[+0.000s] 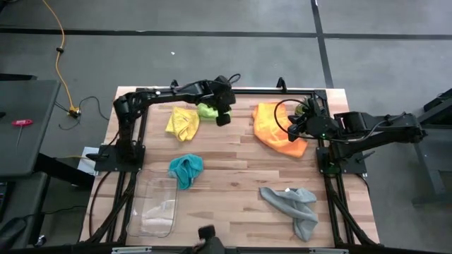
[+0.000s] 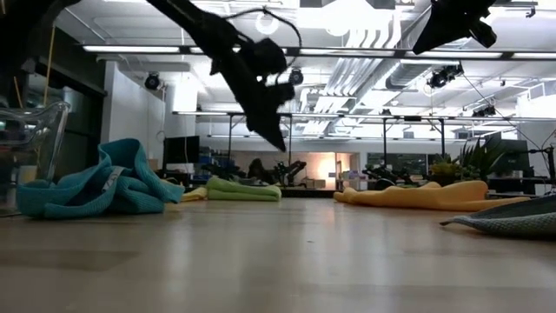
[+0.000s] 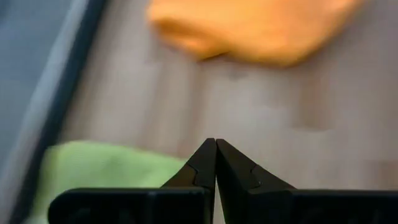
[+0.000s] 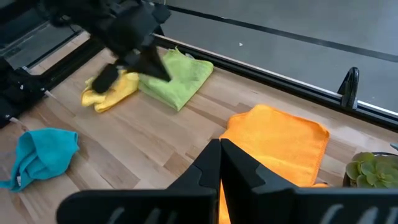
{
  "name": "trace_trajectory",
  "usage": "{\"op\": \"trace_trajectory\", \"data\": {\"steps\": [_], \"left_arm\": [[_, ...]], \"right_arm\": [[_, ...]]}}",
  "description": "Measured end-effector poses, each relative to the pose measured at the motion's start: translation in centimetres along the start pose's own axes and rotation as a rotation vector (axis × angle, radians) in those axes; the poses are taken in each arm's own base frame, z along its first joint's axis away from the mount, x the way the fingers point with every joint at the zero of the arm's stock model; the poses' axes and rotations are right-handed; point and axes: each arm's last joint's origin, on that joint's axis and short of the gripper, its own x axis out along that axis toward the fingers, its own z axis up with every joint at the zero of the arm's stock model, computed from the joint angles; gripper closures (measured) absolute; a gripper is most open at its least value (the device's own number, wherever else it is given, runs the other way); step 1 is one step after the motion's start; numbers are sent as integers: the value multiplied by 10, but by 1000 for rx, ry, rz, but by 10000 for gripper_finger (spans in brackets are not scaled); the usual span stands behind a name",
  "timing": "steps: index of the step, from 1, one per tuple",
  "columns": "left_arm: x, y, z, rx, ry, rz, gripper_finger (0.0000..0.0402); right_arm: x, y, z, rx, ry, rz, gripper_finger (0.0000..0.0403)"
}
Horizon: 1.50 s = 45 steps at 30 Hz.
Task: Fold microfiber towels
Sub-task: Fold the blue microfiber towel
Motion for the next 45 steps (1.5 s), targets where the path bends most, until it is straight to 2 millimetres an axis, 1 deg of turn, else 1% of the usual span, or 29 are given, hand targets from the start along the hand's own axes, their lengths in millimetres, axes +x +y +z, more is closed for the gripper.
{"op": "trace_trajectory", "data": {"steps": [2, 4, 5, 8, 11, 15, 18, 20, 22, 25, 27, 30, 33, 36, 40, 43, 45], "left_arm": [[-15, -14, -1, -28, -46, -101, 402], [-30, -31, -2, -22, -132, -152, 401], [-38, -40, -6, -28, -168, -170, 402], [-59, -68, -21, -66, -324, -207, 402], [-78, -97, -44, -135, -468, -234, 401], [-92, -129, -75, -129, -504, -225, 401], [-98, -144, -86, -130, -460, -243, 401], [-99, -149, -90, -150, -420, -244, 396], [-98, -155, -94, -130, -382, -244, 386], [-97, -160, -99, -102, -330, -248, 361], [-98, -163, -101, -103, -312, -255, 339], [-110, -165, -100, -117, -354, -266, 304], [-128, -163, -99, -131, -425, -234, 271], [-150, -157, -99, -170, -518, -173, 244], [-176, -150, -101, -225, -632, -83, 221], [-185, -148, -103, -244, -667, -69, 213], [-186, -149, -104, -241, -663, -76, 211]], "right_arm": [[0, 0, 0, 0, 0, 0, 403], [1, 1, 0, -4, 4, -4, 403], [2, 2, -1, -6, 6, -6, 403], [6, 5, -2, -20, 17, -18, 403], [12, 9, -5, -37, 36, -29, 403], [17, 13, -7, -57, 56, -38, 403], [18, 14, -8, -64, 59, -41, 403], [18, 14, -7, -62, 57, -40, 403], [18, 14, -7, -60, 57, -36, 403], [18, 18, -5, -37, 53, 5, 402], [20, 24, -3, -53, 51, 66, 402], [23, 36, 2, -106, 38, 192, 402], [29, 48, 6, -147, 9, 275, 402], [41, 58, 7, -158, -9, 297, 402], [65, 77, 6, -157, -10, 372, 402], [86, 97, 4, -172, -40, 479, 402], [100, 109, 3, -178, -70, 554, 402]]}}
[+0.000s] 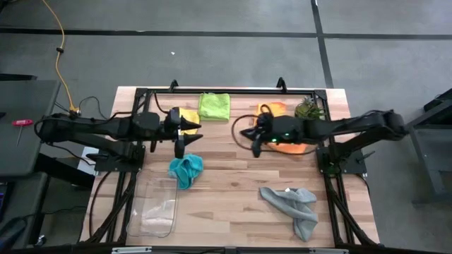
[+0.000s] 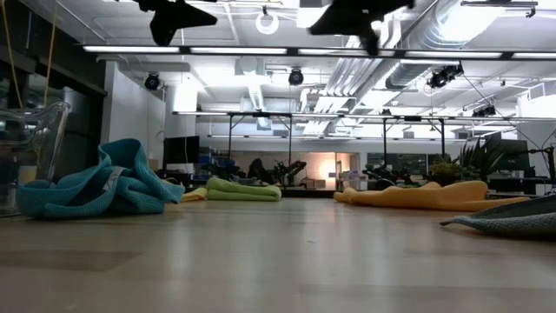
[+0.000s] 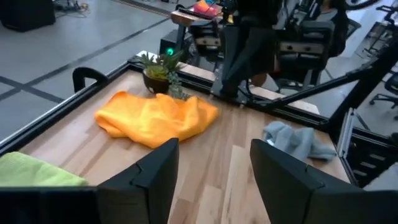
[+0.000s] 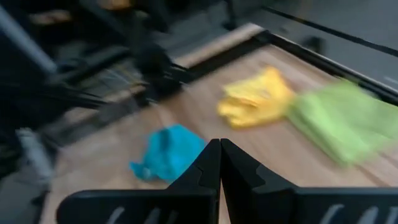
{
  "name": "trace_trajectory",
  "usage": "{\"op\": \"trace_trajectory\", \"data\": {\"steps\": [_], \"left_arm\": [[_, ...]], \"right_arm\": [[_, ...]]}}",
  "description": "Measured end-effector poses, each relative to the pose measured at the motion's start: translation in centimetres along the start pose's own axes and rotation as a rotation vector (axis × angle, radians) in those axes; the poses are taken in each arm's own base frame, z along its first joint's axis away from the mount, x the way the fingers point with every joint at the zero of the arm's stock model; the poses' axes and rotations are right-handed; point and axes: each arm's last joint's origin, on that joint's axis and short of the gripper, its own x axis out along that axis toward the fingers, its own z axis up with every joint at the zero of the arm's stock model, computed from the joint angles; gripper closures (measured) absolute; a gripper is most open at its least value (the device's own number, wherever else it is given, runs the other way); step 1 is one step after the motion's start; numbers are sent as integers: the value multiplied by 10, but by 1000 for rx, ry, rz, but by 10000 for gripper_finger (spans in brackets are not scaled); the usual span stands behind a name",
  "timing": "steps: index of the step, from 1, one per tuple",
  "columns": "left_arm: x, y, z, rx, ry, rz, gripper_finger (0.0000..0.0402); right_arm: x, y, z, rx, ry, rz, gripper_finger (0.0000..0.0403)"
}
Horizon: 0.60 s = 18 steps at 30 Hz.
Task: Fold microfiber towels
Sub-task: Fold the blue microfiber towel
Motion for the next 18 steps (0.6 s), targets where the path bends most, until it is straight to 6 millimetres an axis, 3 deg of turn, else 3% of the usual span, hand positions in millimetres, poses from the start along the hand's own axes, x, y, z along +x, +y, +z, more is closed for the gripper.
{"op": "trace_trajectory", "data": {"steps": [4, 9, 13, 18], "left_arm": [[2, -4, -8, -15, -8, -43, 211], [4, -6, -40, -101, -73, -115, 211], [0, -5, -54, -142, -130, -127, 211], [-3, -3, -58, -61, -99, -114, 211]], "right_arm": [[31, -2, -3, -5, -65, 91, 402], [50, -7, -7, -7, -66, 189, 402], [46, -11, -1, -64, -86, 211, 402], [22, -31, 25, -106, -167, 124, 402]]}}
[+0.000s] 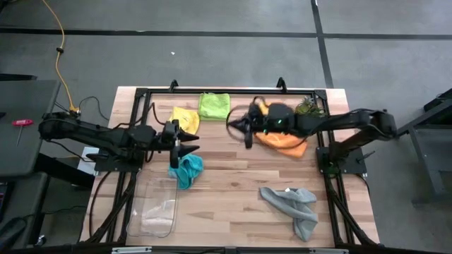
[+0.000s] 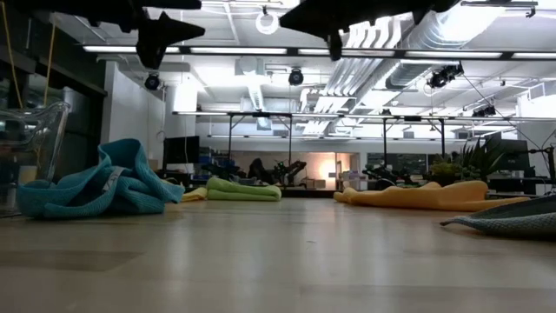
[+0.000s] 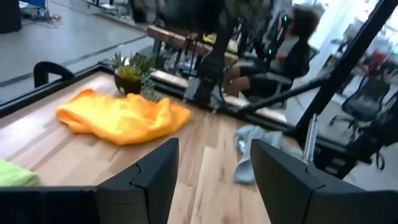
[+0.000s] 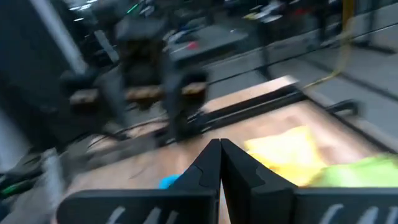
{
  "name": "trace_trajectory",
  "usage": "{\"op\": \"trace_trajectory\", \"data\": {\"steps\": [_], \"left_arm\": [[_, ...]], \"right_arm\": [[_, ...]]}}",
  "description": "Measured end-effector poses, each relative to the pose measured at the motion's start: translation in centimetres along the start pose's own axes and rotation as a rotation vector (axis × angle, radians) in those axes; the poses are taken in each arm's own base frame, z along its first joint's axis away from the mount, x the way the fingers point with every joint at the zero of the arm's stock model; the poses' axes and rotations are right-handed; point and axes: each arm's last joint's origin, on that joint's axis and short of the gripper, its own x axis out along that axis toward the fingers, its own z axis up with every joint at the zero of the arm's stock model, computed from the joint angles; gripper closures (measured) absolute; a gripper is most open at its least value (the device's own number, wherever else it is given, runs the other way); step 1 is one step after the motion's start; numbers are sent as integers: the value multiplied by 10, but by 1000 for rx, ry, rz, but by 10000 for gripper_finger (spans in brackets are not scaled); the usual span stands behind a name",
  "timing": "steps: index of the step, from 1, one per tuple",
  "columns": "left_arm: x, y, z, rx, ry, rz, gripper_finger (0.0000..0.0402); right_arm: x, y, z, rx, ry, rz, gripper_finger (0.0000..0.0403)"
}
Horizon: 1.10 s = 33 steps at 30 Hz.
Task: Fold microfiber towels
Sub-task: Fold the blue microfiber towel
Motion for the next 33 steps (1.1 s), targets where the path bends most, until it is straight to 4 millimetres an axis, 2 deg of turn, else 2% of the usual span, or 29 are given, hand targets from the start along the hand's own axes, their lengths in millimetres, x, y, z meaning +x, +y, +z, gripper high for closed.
{"op": "trace_trajectory", "data": {"steps": [3, 7, 9, 13, 16, 23, 27, 33], "left_arm": [[0, 0, -1, 16, 8, -6, 211], [0, 1, -3, 81, 35, -11, 211], [1, 2, -7, 110, 74, 3, 211], [5, 5, -20, 189, 191, 16, 211], [6, 6, -28, 213, 301, 4, 211], [1, 6, -26, 249, 596, 80, 215], [0, 7, -36, 251, 760, 63, 226], [12, 11, -53, 283, 865, 112, 239]], "right_arm": [[-23, -11, -5, 8, -17, 7, 402], [-61, -18, -39, 132, -127, 50, 402], [-79, -18, -49, 174, -221, 95, 402], [-100, -17, -63, 122, -302, 104, 402], [-105, -16, -61, 91, -332, 49, 402], [-103, -17, -63, 99, -294, 14, 402], [-102, -18, -67, 97, -250, 1, 402], [-101, -19, -71, 139, -215, -10, 402]]}}
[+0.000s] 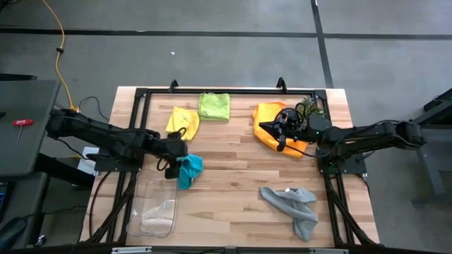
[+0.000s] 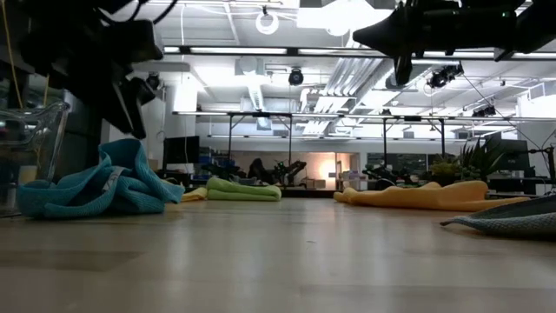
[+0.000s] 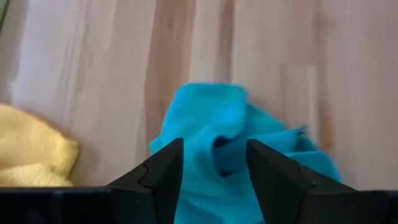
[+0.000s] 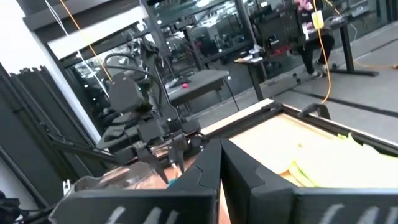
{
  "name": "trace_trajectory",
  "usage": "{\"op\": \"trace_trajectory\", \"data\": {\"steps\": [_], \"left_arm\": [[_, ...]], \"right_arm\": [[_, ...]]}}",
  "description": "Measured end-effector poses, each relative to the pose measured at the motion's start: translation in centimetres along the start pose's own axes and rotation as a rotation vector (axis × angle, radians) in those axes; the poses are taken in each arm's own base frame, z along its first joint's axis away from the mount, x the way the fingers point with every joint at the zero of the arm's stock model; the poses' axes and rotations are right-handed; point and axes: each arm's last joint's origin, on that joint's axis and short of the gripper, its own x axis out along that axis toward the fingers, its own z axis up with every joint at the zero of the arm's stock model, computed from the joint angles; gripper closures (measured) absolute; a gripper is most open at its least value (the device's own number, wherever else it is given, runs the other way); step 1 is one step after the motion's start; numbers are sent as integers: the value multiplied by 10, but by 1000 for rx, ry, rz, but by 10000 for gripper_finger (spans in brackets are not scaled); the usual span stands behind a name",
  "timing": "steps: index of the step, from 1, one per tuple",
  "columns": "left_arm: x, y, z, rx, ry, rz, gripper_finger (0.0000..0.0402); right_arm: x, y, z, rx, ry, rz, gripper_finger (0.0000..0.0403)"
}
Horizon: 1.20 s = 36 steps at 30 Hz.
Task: Fold microfiber towels
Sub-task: Fold the blue microfiber towel
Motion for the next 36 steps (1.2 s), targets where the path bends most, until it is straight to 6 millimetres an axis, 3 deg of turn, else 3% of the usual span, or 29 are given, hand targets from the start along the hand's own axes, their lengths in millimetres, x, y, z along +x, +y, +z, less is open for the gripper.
{"op": "trace_trajectory", "data": {"steps": [8, 16, 21, 28, 32, 36], "left_arm": [[17, -1, -2, 0, 84, 27, 265], [17, 1, 9, 3, -12, 67, 393], [4, 15, 41, 23, -153, 108, 398], [-16, 56, 81, -69, -338, 203, 400], [-4, 69, 85, -158, -320, 114, 401], [26, 70, 85, -228, -249, -15, 401]], "right_arm": [[0, -1, 0, 3, 2, -12, 402], [0, -1, 0, 4, -7, -35, 402], [0, -1, 0, 65, -9, -35, 402], [0, -1, 1, 119, -16, -32, 402], [0, -1, 1, 150, -16, -31, 402], [0, -2, -3, 183, 21, -40, 402]]}}
